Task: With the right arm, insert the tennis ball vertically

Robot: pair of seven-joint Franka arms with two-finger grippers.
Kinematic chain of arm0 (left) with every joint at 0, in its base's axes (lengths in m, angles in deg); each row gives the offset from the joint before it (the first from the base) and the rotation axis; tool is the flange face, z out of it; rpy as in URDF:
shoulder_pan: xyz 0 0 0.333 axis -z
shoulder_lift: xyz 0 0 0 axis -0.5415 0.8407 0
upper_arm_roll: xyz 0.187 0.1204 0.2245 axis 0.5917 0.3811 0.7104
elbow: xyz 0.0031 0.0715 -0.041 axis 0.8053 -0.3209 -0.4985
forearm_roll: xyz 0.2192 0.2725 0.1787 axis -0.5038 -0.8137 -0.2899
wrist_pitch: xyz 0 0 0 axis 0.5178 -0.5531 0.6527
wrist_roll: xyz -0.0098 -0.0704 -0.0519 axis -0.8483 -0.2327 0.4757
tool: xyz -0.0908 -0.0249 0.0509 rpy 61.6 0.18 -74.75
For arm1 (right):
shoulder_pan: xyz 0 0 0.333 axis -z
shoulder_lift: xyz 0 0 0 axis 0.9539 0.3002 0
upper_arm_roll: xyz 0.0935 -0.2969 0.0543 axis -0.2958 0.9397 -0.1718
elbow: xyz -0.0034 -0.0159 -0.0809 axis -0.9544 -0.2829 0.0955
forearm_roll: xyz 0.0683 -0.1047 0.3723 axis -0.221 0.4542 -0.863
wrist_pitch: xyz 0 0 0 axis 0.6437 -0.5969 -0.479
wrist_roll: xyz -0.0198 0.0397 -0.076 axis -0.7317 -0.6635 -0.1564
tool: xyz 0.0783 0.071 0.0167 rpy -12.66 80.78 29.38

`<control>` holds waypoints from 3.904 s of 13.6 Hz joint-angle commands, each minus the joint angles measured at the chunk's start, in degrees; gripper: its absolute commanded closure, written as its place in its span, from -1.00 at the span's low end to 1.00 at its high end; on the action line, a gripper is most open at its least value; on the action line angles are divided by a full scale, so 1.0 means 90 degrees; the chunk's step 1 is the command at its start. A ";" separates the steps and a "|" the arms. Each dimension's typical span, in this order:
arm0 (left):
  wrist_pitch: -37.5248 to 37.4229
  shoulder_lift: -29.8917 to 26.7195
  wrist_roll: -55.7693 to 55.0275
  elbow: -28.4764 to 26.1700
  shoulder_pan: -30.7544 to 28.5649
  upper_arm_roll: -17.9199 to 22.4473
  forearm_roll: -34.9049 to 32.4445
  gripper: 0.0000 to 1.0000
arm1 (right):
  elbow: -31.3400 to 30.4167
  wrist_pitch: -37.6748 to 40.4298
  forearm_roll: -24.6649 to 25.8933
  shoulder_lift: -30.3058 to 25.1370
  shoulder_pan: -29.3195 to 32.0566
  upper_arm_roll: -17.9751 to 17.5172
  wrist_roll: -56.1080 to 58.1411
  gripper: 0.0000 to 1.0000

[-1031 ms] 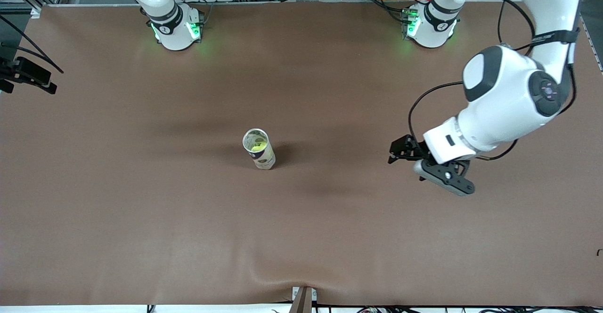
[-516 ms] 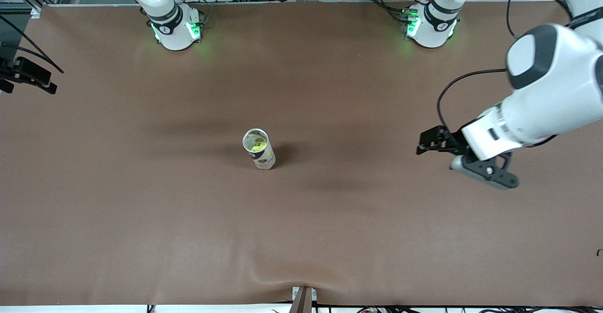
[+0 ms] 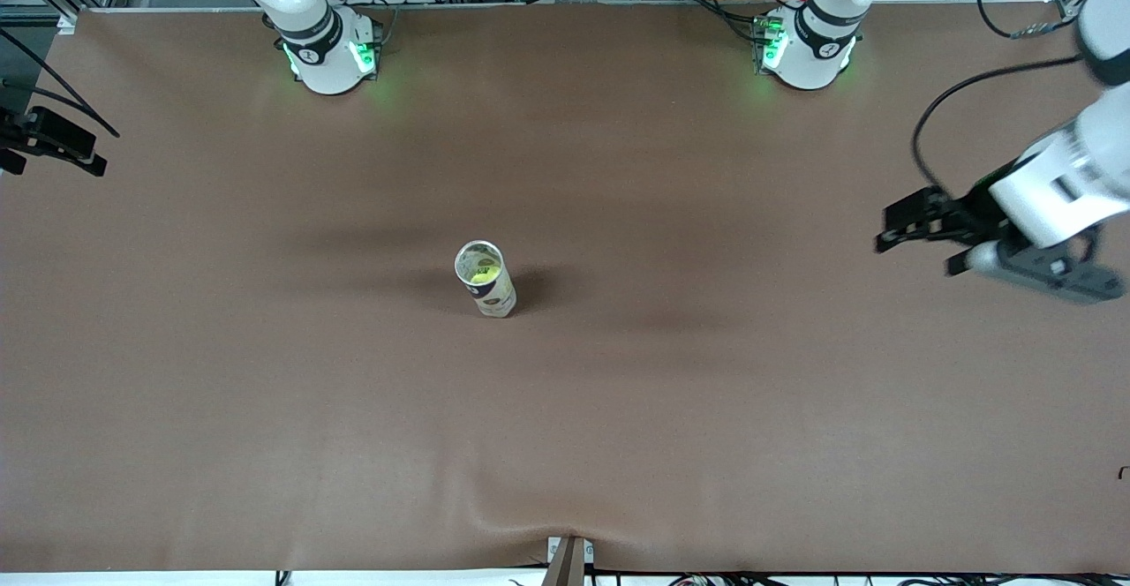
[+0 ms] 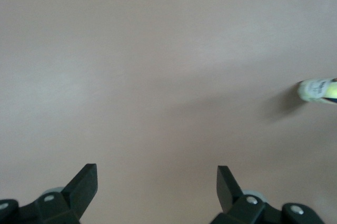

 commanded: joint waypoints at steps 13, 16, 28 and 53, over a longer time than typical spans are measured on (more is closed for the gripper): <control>-0.1178 -0.2064 -0.0798 -0.1437 0.0476 0.0841 -0.1193 -1.00 | -0.0012 0.0024 0.0014 -0.0061 0.0004 -0.0038 0.0015 -1.00; -0.1178 -0.2104 -0.1587 -0.1457 0.0660 0.0841 -0.1193 -1.00 | -0.0012 0.0034 0.0014 -0.0061 0.0004 -0.0038 0.0025 -1.00; -0.0983 -0.2016 -0.2049 -0.1467 0.1023 0.0782 -0.1340 -1.00 | -0.0022 0.0024 0.0004 -0.0061 0.0004 -0.0038 0.0025 -1.00; -0.0982 -0.1596 -0.1571 -0.1203 0.0935 0.0929 -0.1047 -1.00 | -0.0022 0.0044 -0.0006 -0.0051 0.0014 -0.0038 0.0035 -1.00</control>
